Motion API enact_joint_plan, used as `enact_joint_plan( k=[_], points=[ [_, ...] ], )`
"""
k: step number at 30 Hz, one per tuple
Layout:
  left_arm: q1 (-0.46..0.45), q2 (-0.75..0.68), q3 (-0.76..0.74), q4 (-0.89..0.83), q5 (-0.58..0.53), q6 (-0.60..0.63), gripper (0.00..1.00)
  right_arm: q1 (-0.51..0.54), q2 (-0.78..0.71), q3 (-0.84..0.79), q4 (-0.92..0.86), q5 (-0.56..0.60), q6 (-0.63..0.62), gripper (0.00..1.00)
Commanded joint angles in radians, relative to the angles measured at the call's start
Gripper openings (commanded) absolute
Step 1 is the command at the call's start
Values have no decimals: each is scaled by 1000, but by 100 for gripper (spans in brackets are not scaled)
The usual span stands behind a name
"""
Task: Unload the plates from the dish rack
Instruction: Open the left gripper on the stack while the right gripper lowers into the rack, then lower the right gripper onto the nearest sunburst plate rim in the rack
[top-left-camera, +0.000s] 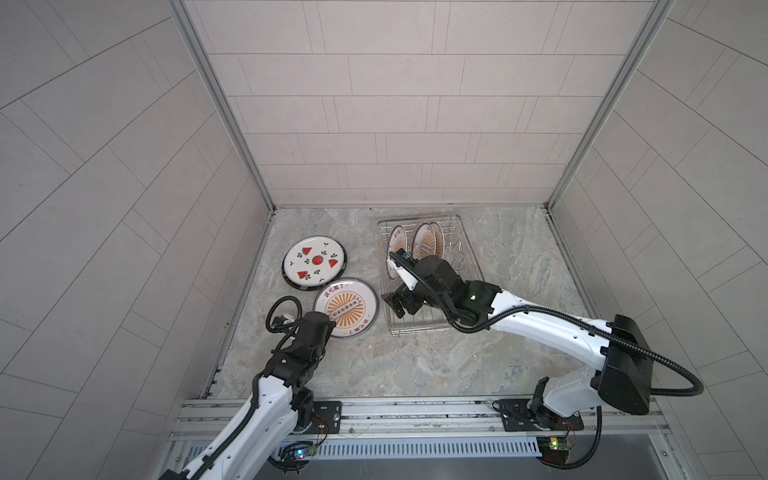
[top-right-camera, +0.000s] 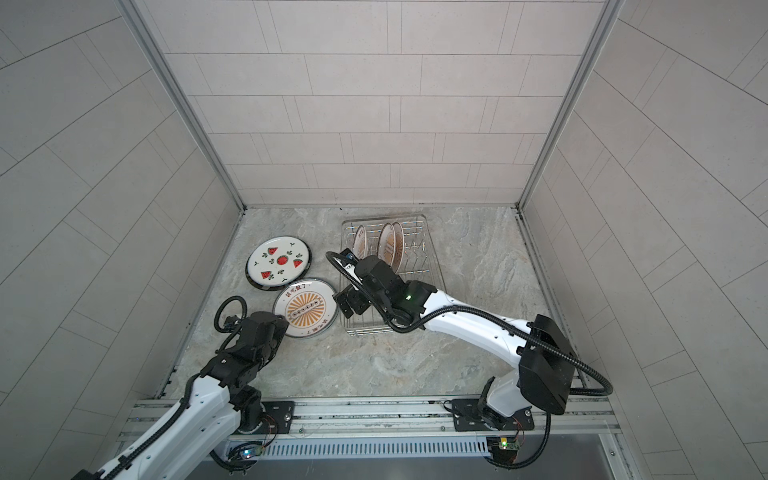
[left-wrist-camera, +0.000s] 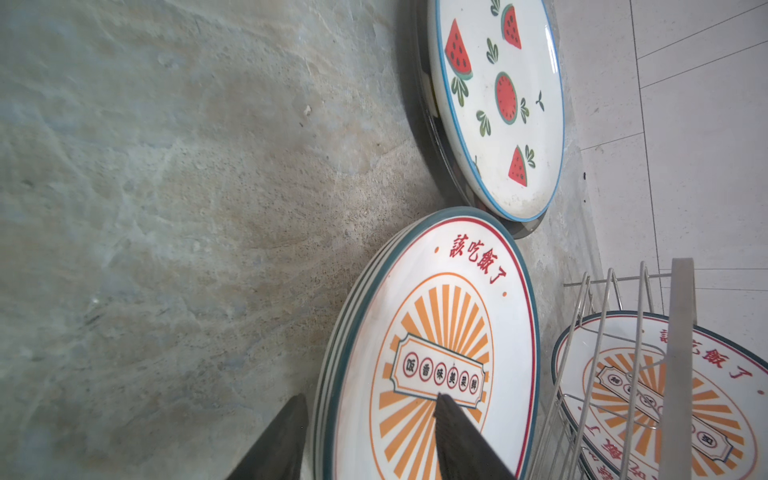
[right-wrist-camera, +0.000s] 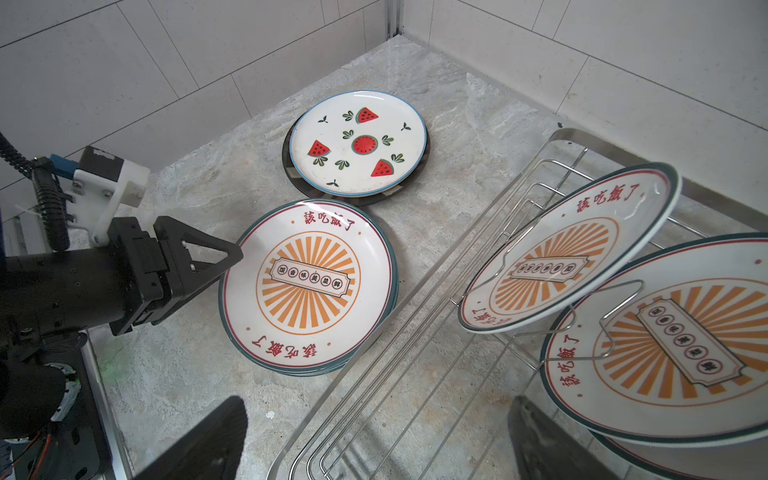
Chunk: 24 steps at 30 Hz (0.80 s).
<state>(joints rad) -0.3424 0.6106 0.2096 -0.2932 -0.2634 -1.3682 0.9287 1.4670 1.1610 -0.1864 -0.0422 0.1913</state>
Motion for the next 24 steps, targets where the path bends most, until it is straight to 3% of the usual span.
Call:
enact_joint_plan(
  k=[1, 4, 6, 10, 16, 18, 21, 24],
  points=[
    [6, -15, 30, -24, -50, 9, 55, 4, -3, 11, 6, 24, 2, 99],
    [5, -39, 26, -39, -88, 20, 58, 4, -20, -10, 27, 45, 9, 99],
    [6, -74, 27, -57, -108, 45, 65, 4, -45, -35, 55, 63, 15, 99],
    [5, -167, 27, -48, -132, 141, 100, 1, -105, -81, 95, 140, 42, 100],
    [6, -266, 26, 70, -70, 327, 100, -28, -164, -131, 126, 220, 119, 100],
    [5, -268, 10, 187, 7, 405, 100, -47, -167, -135, 130, 228, 137, 100],
    [4, -218, -19, 434, 226, 545, 100, -81, -163, -133, 132, 230, 163, 100],
    [4, -121, 30, 519, 390, 616, 100, -111, -165, -151, 158, 260, 189, 100]
  ],
)
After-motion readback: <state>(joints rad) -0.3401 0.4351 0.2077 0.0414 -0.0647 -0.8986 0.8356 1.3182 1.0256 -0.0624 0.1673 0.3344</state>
